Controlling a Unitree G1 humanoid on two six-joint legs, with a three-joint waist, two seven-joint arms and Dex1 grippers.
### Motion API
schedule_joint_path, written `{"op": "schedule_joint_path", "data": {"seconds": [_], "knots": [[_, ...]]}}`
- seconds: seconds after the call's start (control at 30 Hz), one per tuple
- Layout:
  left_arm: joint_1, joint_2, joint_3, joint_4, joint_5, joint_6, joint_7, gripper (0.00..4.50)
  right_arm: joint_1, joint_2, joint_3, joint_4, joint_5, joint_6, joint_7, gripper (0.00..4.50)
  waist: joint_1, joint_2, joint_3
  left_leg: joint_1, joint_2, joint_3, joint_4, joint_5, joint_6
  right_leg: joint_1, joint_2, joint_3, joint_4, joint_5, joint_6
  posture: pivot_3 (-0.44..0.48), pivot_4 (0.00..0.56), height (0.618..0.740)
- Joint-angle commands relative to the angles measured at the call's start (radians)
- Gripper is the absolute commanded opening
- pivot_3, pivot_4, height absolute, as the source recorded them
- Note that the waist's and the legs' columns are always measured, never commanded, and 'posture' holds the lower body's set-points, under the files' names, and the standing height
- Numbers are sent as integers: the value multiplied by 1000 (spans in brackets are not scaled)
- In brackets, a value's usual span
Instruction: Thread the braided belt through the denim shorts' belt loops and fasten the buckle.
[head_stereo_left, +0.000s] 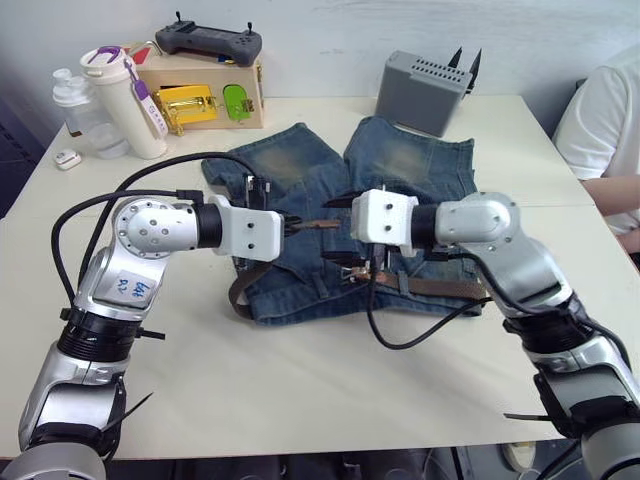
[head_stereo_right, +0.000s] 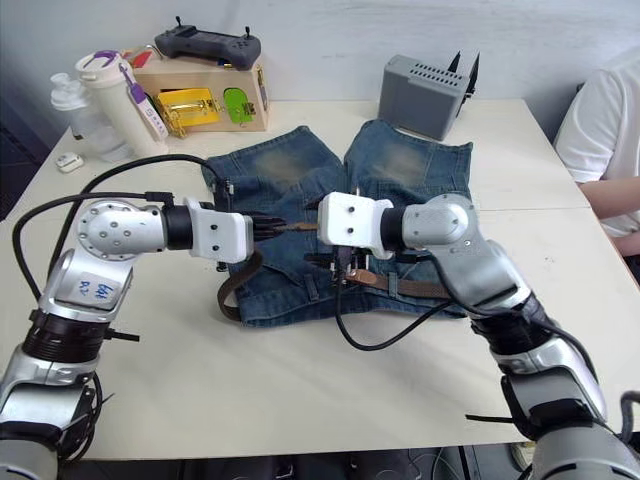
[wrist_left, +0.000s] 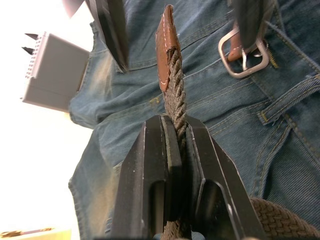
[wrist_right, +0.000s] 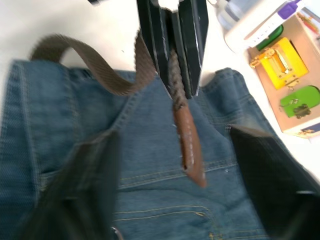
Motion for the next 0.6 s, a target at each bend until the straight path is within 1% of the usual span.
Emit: {"op": "schedule_joint_path", "data": {"seconds": [0.03, 0.1, 0.13, 0.17, 0.23, 0.3, 0.33, 0.37, 0.43, 0.47, 0.53, 0.57, 0.6], "knots": [[-10, 0, 15, -25, -35, 15, 5, 0, -21, 15, -14, 16, -53, -102, -30, 1637, 0, 0, 0, 0, 0, 0, 0, 0, 0, 0, 0, 0, 0, 0, 0, 0, 150, 735], [-6, -1, 20, -28, -49, 28, 4, 0, -23, 22, -17, 37, -74, -137, -38, 538, 0, 0, 0, 0, 0, 0, 0, 0, 0, 0, 0, 0, 0, 0, 0, 0, 150, 735], [-4, -2, 23, -30, -62, 44, 0, 0, -25, 26, -19, 46, -82, -156, -42, 82, 0, 0, 0, 0, 0, 0, 0, 0, 0, 0, 0, 0, 0, 0, 0, 0, 150, 735], [-2, -3, 25, -31, -71, 57, -2, 0, -26, 30, -21, 53, -88, -171, -44, 82, 0, 0, 0, 0, 0, 0, 0, 0, 0, 0, 0, 0, 0, 0, 0, 0, 150, 735], [4, -13, 68, -44, -137, 175, 5, 0, -29, 37, -26, 65, -95, -197, -49, 82, -1, 0, 0, 0, 0, 0, 0, 0, 0, 0, 0, 0, 0, 0, 0, 0, 150, 735], [-6, -16, 141, -54, -261, 390, 2, 896, -30, 41, -29, 89, -111, -230, -61, 0, -1, 0, 0, 0, 0, 0, 0, 0, 0, 0, 0, 0, 1, 0, 0, 0, 150, 735], [-10, -10, 162, -59, -298, 460, -3, 1116, -31, 42, -30, 100, -118, -244, -65, 0, -2, 0, 0, 0, 0, 0, 0, 0, 0, 0, 0, 0, 1, 0, 0, 0, 150, 735], [-12, -2, 171, -65, -319, 503, -5, 1598, -31, 43, -31, 108, -122, -254, -67, 0, -3, 0, 0, 0, 0, 0, 0, 0, -1, 0, 0, 0, 1, 0, 0, 0, 150, 735], [-23, 27, 271, -51, -419, 690, 14, 2435, -38, 31, -36, 162, -156, -324, -93, 0, -4, 0, 0, 0, 0, 0, 0, 0, -1, 0, 0, 0, 0, 0, 0, 0, 150, 735], [-49, 43, 359, -22, -482, 817, 48, 2867, -43, 17, -43, 204, -182, -379, -117, 0, -5, 0, 0, 0, 0, 0, 0, 0, -1, 0, 0, 0, 1, 0, 0, 0, 150, 735], [-83, 77, 483, 13, -569, 1017, 100, 3791, -52, -3, -56, 267, -211, -458, -147, 0, -4, 0, 0, 0, 0, -1, 0, 1, -1, 0, 0, 0, 0, 0, 0, 0, 150, 735], [-95, 90, 548, 26, -616, 1128, 122, 4176, -56, -11, -62, 293, -217, -488, -155, 0, -5, -1, 0, 0, 0, -1, 0, 1, -1, 0, 0, 0, 0, 0, 0, 0, 150, 735], [-104, 95, 595, 29, -657, 1219, 139, 4468, -59, -16, -65, 311, -219, -509, -158, 0, -6, -1, 0, 0, 0, -1, 0, 1, -1, 0, 0, 0, 0, 0, 0, 0, 150, 735]]}}
